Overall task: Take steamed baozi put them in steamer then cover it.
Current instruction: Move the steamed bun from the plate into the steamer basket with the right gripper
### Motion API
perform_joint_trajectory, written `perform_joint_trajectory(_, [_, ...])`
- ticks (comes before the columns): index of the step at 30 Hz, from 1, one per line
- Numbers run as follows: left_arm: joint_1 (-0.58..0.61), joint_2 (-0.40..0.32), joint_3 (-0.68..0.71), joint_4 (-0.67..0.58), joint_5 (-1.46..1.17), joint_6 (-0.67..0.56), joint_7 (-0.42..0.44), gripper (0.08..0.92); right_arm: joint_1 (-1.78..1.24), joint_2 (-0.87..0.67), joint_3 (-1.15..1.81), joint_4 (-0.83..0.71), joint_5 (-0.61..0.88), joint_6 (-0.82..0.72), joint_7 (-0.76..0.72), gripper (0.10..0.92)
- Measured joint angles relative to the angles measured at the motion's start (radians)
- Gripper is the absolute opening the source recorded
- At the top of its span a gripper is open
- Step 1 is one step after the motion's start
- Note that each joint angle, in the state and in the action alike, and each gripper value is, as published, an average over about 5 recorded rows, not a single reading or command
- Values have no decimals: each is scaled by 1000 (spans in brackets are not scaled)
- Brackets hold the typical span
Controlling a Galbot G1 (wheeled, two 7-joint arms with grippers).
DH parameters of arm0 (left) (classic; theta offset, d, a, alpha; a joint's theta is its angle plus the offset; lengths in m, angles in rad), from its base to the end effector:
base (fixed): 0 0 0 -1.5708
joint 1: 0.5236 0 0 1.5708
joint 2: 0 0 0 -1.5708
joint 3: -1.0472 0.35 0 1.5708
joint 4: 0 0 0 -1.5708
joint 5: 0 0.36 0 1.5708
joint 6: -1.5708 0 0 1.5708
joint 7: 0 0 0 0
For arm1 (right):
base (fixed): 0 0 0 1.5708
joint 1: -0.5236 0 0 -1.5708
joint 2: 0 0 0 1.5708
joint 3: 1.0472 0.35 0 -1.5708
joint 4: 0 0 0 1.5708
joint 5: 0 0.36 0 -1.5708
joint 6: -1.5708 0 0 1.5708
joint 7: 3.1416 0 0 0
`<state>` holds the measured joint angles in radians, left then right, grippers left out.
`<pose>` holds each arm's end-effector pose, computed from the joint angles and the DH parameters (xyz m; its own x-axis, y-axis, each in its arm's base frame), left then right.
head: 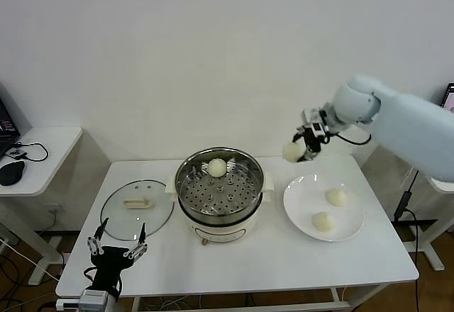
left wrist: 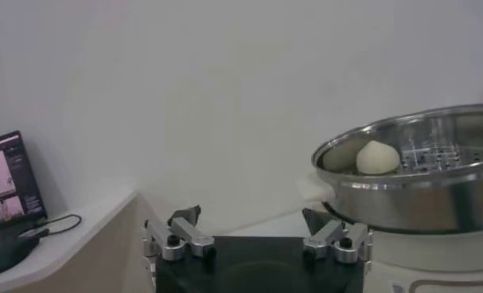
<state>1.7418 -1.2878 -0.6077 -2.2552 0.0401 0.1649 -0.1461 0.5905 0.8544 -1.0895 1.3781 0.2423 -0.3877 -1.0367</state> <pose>0.1425 0.0567 -0.2632 -0.9894 -0.0759 0.1235 -0.0316 0.9443 0.3274 0.5475 -0.0089 0.0217 -0.3944 -0.2767 0.8763 -0.8811 -0.1568 -0.4461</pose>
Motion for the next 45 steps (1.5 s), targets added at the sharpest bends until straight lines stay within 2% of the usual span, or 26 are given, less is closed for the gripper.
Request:
perform_joint_trajectory(15, [8,-6,-37,-10,-12,0,0,823,-37,281,-52,-66,141,-135,95,636])
perform_joint_trajectory(30, [3,-10,-45,-5,-14,-1,0,823,-164,463,-44,-198,132,-201,146,636])
perform_joint_trajectory(45, [-4,-13,-45,-2,-19,-1,0,823,-232,578,-20,-337,93,-215,154,636])
